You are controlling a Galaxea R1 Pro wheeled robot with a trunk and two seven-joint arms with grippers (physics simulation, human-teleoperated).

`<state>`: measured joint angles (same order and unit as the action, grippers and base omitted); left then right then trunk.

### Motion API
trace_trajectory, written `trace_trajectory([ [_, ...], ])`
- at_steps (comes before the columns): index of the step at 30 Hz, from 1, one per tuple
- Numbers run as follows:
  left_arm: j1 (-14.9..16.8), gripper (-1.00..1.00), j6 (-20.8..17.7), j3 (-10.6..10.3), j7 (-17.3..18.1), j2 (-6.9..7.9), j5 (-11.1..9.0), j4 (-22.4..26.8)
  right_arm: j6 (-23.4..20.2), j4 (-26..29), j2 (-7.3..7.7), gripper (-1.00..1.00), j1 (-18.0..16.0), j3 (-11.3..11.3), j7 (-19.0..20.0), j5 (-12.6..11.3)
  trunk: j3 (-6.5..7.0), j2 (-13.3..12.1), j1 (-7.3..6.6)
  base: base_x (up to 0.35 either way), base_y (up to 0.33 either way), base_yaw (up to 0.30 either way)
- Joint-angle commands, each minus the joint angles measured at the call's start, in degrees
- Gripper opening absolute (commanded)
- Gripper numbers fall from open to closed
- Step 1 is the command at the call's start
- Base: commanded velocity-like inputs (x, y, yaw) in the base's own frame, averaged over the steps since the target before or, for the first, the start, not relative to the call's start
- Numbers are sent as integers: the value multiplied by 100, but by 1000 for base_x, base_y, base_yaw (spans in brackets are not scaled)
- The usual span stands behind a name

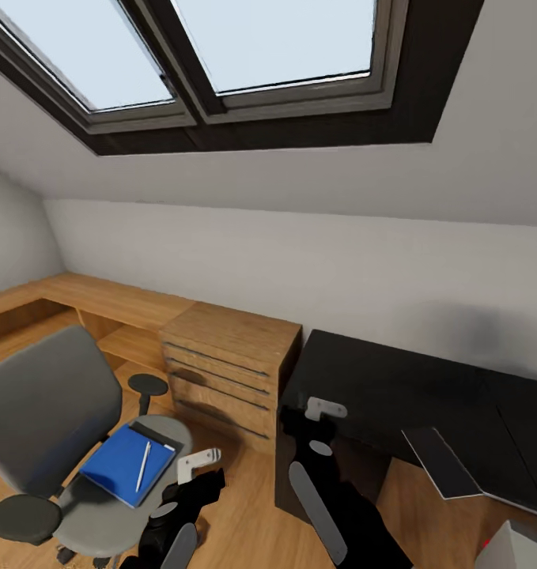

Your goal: In the bedroom, organize the workspace by keeping the computer under the desk, ensuring the monitor is on the desk, placing the keyboard on the desk next to the monitor, placing the mouse on the desk next to the keyboard, moving the folder from the swivel chair onto the desk next to the mouse, stacking the notebook on top of the folder with the pen on top of the notebook, and positioning the swivel chair next to the desk.

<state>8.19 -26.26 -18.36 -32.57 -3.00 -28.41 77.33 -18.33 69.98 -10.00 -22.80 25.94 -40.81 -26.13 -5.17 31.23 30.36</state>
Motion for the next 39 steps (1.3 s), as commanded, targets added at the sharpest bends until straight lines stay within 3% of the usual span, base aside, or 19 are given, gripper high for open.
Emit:
trace_trajectory([
  [1,7,100,-11,-10,-50,1,-50,6,-27,5,0,100,-5,5,-32,0,-16,11,3,29,0,254],
  [10,7,100,-11,-11,-48,1,-67,1,-21,-116,0,100,-5,7,-16,174,-60,11,3,8,0,234],
  [14,7,100,-9,-17,-48,1,-65,1,-25,-238,12,100,-5,169,1,466,-67,11,3,47,0,67],
  [15,7,100,-7,-18,-50,1,-53,1,-14,-444,104,100,-5,519,0,866,-68,11,3,151,0,12],
  [16,7,100,-5,-18,-52,1,-49,1,11,-541,135,100,-5,616,1,1026,-68,11,3,107,0,8],
  [19,7,100,-3,-18,-55,1,-45,3,109,-764,188,100,-14,713,25,1255,-68,11,3,62,0,4],
  [21,7,100,-3,-23,-50,1,-47,7,245,-1060,308,100,-42,748,177,1401,-68,11,3,23,0,2],
  [22,7,100,-2,-22,-27,1,-50,39,467,-1558,565,100,-277,693,678,1467,-68,11,3,6,0,0],
  [23,7,100,-2,-20,-20,4,-50,59,612,-1999,640,100,-575,566,1053,1482,-68,11,3,3,0,0],
  [24,7,100,-2,-20,-18,4,-50,63,666,-2187,654,100,-702,507,1182,1481,-68,11,3,2,0,0],
  [28,7,100,-2,-31,-13,0,-51,78,1477,-4969,696,100,-2347,96,2553,1423,-68,11,3,0,0,0],
  [29,7,100,-2,-48,-13,-1,-51,80,1636,-5324,698,100,-2519,64,2685,1375,-68,11,3,0,0,0],
  [32,7,100,-2,-203,-13,0,-53,106,1970,-5983,704,100,-2762,-5,2889,1276,-68,11,3,0,0,0],
  [33,7,100,-2,-284,-10,1,-61,132,2056,-6299,588,100,-2805,-15,2929,1257,-68,11,3,5,0,0],
  [34,7,100,-2,-309,-7,1,-66,145,2064,-6404,508,100,-2816,-35,2934,1250,-68,11,3,78,0,0],
  [39,7,100,-2,-330,-4,8,-80,149,2069,-6496,445,100,-2825,-91,2934,1241,-68,11,3,225,0,0],
])
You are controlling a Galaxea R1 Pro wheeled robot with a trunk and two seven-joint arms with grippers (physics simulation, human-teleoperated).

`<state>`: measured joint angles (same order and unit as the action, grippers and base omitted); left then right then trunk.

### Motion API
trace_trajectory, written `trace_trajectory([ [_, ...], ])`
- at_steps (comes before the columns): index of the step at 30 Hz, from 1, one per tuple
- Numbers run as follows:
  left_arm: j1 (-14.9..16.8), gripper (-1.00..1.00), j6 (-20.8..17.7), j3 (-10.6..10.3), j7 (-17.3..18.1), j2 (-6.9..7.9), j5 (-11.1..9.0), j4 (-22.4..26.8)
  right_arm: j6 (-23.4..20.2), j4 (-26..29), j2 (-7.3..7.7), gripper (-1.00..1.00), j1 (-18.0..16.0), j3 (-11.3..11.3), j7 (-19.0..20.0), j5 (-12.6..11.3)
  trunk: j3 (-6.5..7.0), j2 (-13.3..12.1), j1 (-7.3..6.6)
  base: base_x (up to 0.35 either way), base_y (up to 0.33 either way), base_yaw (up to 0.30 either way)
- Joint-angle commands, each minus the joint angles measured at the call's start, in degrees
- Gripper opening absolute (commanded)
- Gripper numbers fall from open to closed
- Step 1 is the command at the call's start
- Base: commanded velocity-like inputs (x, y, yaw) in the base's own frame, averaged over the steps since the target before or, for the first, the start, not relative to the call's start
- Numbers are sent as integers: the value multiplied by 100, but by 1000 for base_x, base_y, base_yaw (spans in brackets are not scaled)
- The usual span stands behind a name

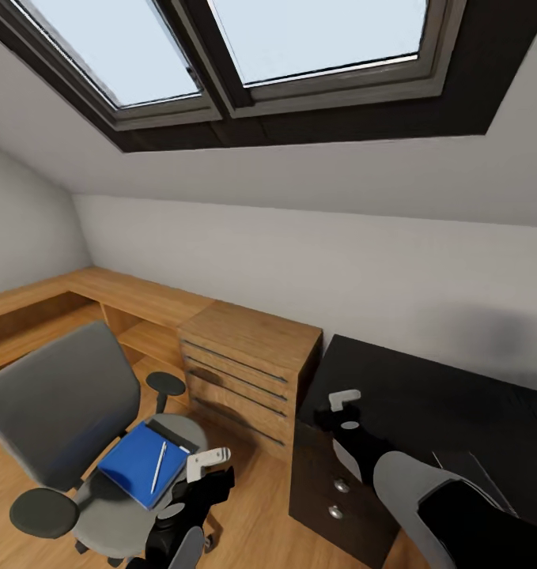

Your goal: In the bedroom, organize the workspace by keeping the computer under the desk, ensuring the monitor is on the desk, placing the keyboard on the desk next to the monitor, placing the mouse on the desk next to the keyboard, moving the folder from the swivel chair onto the desk next to the mouse, stacking the notebook on top of the folder with the pen on top of the notebook, and positioning the swivel chair next to the desk.

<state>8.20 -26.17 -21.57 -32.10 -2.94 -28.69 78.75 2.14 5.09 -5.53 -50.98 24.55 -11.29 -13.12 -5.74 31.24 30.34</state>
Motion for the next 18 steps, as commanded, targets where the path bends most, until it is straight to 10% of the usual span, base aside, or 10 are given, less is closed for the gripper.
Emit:
trace_trajectory([
  [1,6,100,-11,-10,-51,2,-53,3,23,-12,-4,100,-7,41,-20,-63,-11,10,6,297,0,0],
  [18,6,100,-19,-23,-68,-6,-72,-31,27,32,-18,100,-8,8,-34,-794,-11,10,6,191,0,0],
])
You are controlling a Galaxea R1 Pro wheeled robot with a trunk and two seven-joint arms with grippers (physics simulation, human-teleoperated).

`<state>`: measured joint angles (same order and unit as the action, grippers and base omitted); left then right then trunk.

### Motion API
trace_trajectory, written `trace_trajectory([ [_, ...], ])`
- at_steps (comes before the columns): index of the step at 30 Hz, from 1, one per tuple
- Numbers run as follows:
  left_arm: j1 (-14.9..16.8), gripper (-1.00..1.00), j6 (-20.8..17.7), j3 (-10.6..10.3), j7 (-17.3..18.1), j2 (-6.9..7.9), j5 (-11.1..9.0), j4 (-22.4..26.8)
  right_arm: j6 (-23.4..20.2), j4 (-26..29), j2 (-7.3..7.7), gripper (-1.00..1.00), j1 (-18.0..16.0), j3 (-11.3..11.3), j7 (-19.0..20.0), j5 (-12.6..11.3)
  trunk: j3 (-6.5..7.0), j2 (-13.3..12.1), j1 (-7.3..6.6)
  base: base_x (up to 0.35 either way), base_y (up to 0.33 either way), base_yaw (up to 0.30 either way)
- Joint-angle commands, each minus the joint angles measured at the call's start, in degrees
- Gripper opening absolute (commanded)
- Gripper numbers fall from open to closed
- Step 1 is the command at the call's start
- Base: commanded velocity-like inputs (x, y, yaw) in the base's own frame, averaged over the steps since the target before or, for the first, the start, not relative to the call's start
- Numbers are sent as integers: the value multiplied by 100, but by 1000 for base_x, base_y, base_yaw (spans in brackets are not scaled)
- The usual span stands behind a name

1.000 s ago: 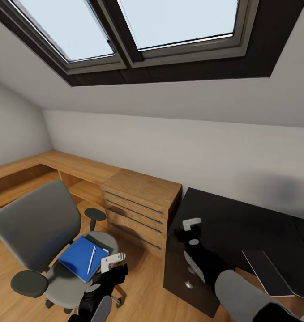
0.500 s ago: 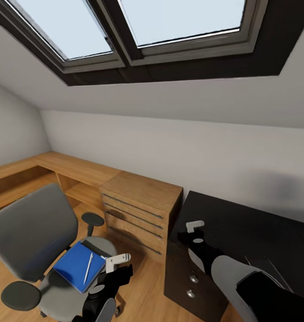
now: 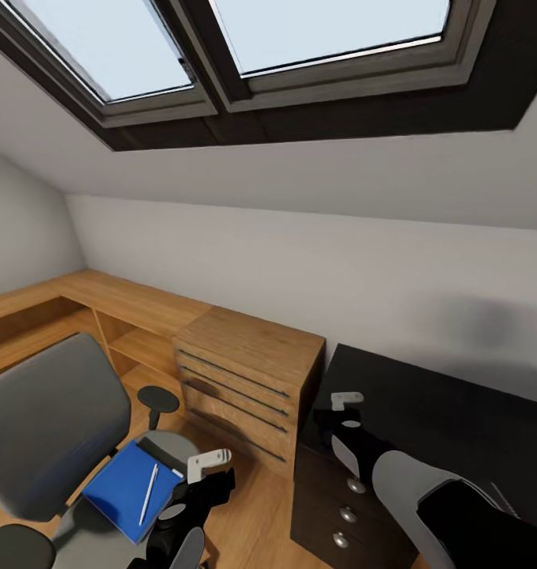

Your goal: In the bedroom, organize the workspace by keeping the computer under the desk, ensuring the monitor is on the desk, placing the keyboard on the desk next to the monitor, placing the mouse on the desk next to the keyboard, moving the folder from the swivel chair onto the desk next to the mouse, stacking the notebook on top of the folder with the pen on top of the notebook, and positioning the swivel chair next to the desk.

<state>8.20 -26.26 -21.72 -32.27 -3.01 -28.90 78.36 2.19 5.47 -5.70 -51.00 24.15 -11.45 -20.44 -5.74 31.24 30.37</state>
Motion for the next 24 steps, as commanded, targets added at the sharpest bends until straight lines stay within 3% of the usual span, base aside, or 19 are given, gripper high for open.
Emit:
trace_trajectory([
  [1,6,100,-10,-8,-51,2,-52,9,21,-5,1,100,-6,48,-20,-71,-11,10,3,15,0,0],
  [15,6,100,-10,0,-54,-7,-54,64,10,-5,15,100,-6,-100,-24,-113,-11,10,3,3,0,0],
  [24,6,100,-10,1,-59,-7,-54,65,9,-4,17,100,-6,-112,-24,-109,-173,371,201,0,0,0],
])
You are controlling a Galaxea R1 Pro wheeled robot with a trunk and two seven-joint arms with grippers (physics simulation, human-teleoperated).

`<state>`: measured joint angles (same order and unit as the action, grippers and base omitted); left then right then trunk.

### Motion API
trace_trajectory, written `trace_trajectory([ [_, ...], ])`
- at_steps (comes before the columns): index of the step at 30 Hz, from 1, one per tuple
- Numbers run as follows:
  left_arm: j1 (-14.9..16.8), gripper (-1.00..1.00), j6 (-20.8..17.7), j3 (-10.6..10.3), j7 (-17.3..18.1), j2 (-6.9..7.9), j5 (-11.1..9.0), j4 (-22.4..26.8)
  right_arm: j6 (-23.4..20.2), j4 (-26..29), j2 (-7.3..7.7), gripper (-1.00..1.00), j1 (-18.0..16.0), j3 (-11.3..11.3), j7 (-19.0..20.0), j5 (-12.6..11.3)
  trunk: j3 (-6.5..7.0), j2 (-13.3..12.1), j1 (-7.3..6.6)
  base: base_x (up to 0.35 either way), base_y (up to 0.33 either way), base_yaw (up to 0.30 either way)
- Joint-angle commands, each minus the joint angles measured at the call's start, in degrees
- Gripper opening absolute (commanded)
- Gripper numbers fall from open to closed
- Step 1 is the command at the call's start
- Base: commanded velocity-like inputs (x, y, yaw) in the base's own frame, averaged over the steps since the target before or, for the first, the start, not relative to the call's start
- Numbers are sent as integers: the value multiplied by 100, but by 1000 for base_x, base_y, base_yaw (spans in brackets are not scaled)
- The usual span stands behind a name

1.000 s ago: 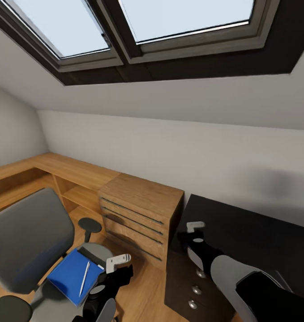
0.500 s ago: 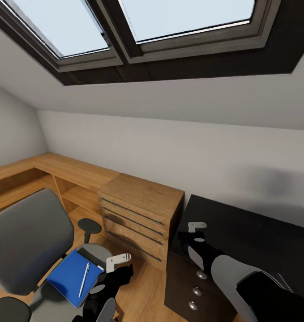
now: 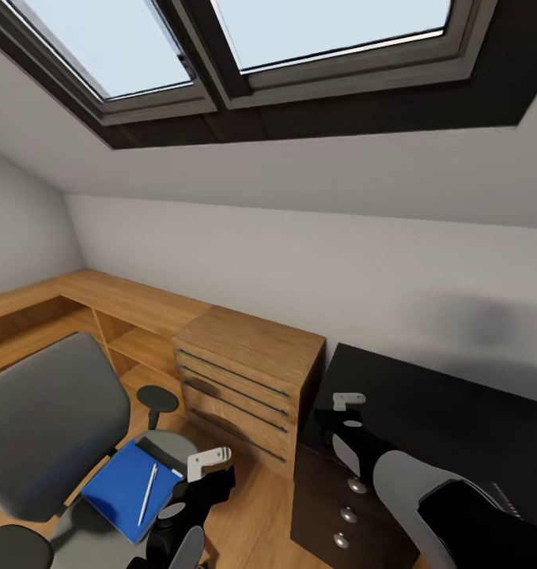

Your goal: In the bedroom, organize the workspace by keeping the computer under the desk, ensuring the monitor is on the desk, placing the keyboard on the desk next to the monitor, placing the mouse on the desk next to the keyboard, moving the folder from the swivel chair onto the desk next to the mouse, stacking the notebook on top of the folder with the pen on top of the notebook, and positioning the swivel chair next to the desk.

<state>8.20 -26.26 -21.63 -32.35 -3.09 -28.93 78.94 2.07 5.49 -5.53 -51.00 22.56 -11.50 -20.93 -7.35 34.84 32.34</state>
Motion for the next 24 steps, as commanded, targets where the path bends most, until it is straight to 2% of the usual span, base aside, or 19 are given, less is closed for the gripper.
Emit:
trace_trajectory([
  [1,6,100,-10,-8,-51,2,-51,8,26,-8,-2,100,-6,47,-19,-60,-29,51,25,0,0,0],
  [13,6,100,-10,0,-50,2,-51,8,-23,-11,12,100,-6,36,-20,-65,-244,533,288,0,0,0],
  [16,6,100,-10,0,-51,0,-51,8,-328,-9,115,100,-6,-61,-8,-92,-298,653,354,0,0,0],
  [24,6,100,-10,1,-52,-6,-51,1,-457,-5,183,100,-6,-166,-10,-179,-442,974,530,0,0,0],
])
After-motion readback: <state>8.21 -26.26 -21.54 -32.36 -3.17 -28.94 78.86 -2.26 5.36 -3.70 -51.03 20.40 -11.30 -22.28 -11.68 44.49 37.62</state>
